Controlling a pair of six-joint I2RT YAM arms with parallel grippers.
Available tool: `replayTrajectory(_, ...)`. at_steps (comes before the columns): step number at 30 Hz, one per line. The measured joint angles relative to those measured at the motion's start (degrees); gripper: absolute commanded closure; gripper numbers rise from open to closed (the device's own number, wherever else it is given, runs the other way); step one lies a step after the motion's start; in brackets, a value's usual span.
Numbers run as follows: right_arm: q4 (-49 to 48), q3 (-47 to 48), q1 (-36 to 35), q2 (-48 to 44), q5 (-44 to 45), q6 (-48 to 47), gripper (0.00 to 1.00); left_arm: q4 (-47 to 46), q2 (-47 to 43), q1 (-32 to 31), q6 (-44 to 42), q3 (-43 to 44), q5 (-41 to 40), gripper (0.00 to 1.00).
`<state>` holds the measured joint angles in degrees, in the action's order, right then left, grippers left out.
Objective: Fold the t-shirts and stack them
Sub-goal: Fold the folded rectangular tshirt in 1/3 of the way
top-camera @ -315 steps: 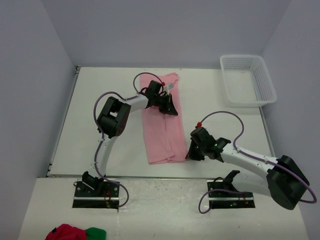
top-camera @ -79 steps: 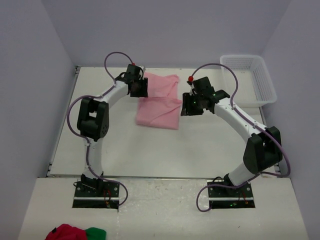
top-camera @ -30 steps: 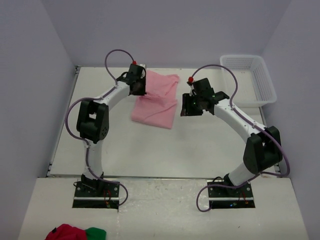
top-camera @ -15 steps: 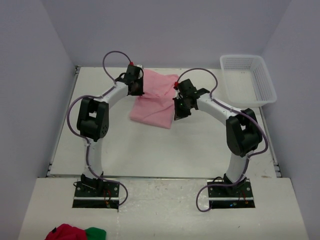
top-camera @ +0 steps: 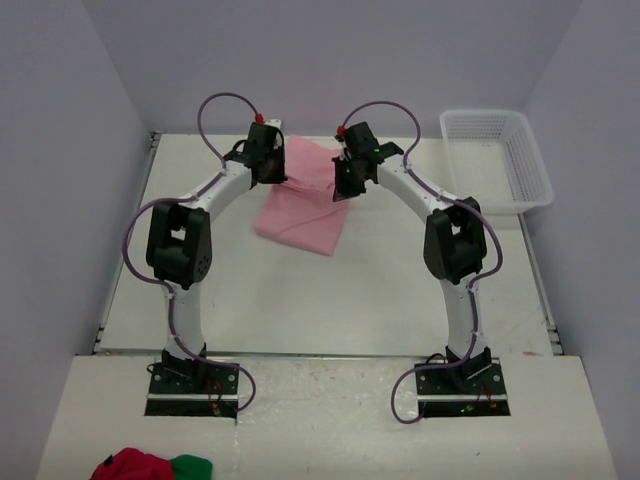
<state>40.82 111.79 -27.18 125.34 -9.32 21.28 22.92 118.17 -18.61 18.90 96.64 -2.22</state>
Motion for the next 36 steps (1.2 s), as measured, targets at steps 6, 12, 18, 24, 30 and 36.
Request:
replayTrajectory(6, 1.2, -0.4, 0.1, 1.0, -6.8, -1.6, 1.00, -0.2, 0.0, 0.2, 0.0, 0.0, 0.0, 1.00)
replayTrajectory(12, 1.2, -2.6, -1.5, 1.1, -11.4, -3.0, 1.00, -0.3, 0.0, 0.2, 0.0, 0.0, 0.0, 1.00)
replayTrajectory(18, -0.1, -7.4, -2.8, 1.1, -13.4, -3.0, 1.00, -1.1, 0.0, 0.3, 0.2, 0.0, -0.5, 1.00)
replayTrajectory(24, -0.2, -8.2, -2.8, 1.1, -14.2, -3.1, 1.00, -2.2, 0.0, 1.4, 1.0, -0.9, -1.0, 1.00)
replayTrajectory(30, 1.5, -5.2, -2.8, 4.7, -14.5, -3.1, 1.00, -3.0, 1.2, 3.3, 1.3, -1.0, -1.0, 1.00)
replayTrajectory(36, 5.1, -1.7, -3.3, 9.4, -14.8, -3.1, 1.00, -3.6, 4.4, 4.4, 1.6, -0.9, -0.3, 1.00)
